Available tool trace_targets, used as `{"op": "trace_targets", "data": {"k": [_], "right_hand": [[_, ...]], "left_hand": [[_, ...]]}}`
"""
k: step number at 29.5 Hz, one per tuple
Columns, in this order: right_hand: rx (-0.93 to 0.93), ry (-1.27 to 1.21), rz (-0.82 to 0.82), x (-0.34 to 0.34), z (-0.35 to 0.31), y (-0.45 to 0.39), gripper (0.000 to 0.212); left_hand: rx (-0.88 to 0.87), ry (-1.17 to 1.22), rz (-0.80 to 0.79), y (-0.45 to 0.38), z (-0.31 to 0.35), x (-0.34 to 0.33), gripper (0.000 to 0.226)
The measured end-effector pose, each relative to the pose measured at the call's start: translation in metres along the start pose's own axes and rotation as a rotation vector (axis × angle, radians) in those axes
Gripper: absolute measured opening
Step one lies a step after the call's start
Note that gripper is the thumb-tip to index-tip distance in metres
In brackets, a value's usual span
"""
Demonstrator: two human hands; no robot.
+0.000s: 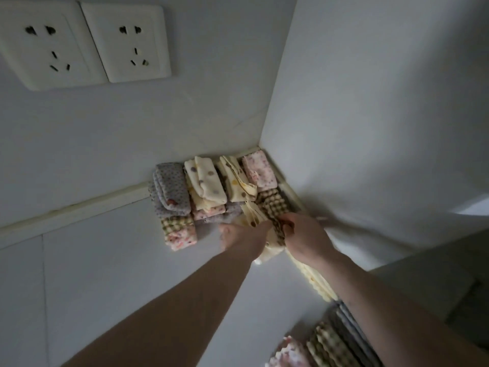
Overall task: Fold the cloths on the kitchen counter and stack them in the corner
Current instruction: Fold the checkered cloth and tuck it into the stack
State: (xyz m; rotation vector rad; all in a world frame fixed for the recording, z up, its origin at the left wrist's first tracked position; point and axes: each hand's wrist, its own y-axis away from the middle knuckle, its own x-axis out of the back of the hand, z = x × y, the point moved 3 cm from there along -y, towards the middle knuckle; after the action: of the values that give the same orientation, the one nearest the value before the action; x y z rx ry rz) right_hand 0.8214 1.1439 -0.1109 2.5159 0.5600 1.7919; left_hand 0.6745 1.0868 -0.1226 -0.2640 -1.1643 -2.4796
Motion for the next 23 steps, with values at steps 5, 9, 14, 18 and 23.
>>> {"op": "trace_targets", "data": {"k": [5, 9, 14, 18, 23], "right_hand": [[-0.051, -0.061, 0.140, -0.003, -0.003, 0.000, 0.025], [-0.127, -0.146, 0.188, -0.007, -0.003, 0.000, 0.019], [-0.276, -0.334, 0.021, 0.002, 0.002, -0.005, 0.029], [-0.248, -0.620, 0.102, 0.039, -0.008, -0.013, 0.032], [-0.131, -0.768, 0.267, 0.074, -0.036, -0.048, 0.032]], "left_hand": [[-0.006, -0.015, 0.101, -0.018, -0.005, -0.003, 0.079], [-0.093, -0.092, 0.085, -0.014, -0.005, 0.003, 0.029], [-0.253, -0.057, 0.051, 0.014, 0.003, 0.031, 0.021], [-0.357, 0.084, 0.076, 0.018, 0.038, 0.073, 0.028], [-0.360, 0.187, 0.121, -0.026, 0.102, 0.095, 0.041]]}}
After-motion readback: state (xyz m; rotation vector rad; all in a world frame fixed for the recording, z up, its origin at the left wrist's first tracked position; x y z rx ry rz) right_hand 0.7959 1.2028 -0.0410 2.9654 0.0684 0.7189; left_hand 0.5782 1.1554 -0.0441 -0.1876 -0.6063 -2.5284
